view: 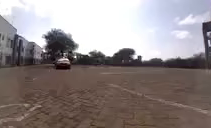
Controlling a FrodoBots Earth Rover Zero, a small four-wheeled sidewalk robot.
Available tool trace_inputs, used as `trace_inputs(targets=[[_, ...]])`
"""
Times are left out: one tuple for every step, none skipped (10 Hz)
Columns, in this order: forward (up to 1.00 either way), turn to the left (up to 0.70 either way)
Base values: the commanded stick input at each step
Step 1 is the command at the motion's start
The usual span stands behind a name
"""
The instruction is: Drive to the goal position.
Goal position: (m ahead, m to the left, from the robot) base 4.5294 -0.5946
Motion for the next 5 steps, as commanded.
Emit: trace_inputs(targets=[[0.7, 0.0], [0.7, 0.0], [0.7, 0.0], [0.7, 0.0], [0.7, 0.0]])
